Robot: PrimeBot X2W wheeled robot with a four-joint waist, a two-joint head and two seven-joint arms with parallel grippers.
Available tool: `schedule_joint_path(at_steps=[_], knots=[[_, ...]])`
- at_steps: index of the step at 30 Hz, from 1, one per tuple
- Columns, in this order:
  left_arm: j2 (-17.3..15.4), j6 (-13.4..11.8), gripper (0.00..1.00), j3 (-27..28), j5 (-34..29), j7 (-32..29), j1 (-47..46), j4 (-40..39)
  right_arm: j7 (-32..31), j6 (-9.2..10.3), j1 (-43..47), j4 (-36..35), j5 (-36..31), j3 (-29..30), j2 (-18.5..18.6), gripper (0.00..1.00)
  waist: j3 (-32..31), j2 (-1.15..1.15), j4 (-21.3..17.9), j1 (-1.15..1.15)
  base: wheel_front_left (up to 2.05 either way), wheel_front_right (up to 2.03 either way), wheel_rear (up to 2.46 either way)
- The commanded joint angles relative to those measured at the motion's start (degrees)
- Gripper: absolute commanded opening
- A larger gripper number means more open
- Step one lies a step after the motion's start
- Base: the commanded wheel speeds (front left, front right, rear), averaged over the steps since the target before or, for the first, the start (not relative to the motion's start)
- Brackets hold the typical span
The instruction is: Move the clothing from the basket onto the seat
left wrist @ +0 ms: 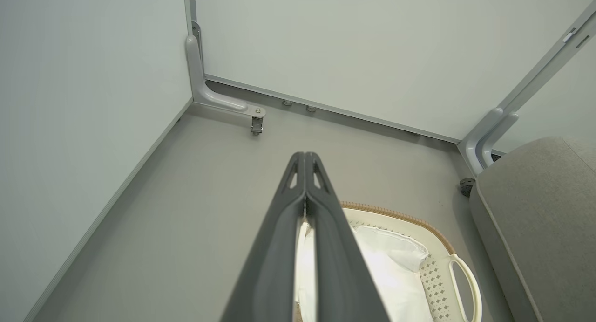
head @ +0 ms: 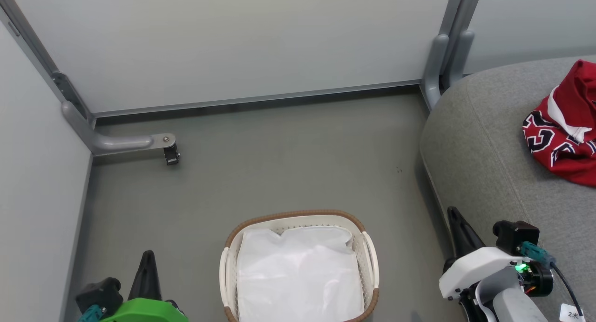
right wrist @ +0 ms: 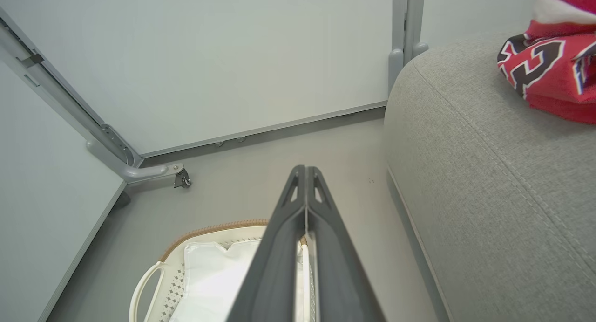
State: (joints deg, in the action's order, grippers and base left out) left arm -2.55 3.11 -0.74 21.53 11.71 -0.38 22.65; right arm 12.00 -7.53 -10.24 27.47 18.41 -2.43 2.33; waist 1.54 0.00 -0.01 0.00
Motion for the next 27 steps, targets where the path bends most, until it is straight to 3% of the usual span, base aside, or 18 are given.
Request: schedule_joint_path(at_steps=[1, 27], knots=[[-0.12, 0.45, 0.00, 0.41, 2.58, -0.45, -1.15, -1.13, -0.53, 0.01, -0.53, -1.48, 2.79, 0.45, 0.18, 0.00, -0.02, 0.00, 0.00, 0.00, 0.00, 0.00, 0.00], [-0.23, 1.79, 0.00, 2.59, 25.31, -6.23, -2.84, -3.89, -6.42, 0.02, 1.09, -5.74, 26.50, 3.19, 0.35, 0.00, -0.32, 0.00, 0.00, 0.00, 0.00, 0.00, 0.00]])
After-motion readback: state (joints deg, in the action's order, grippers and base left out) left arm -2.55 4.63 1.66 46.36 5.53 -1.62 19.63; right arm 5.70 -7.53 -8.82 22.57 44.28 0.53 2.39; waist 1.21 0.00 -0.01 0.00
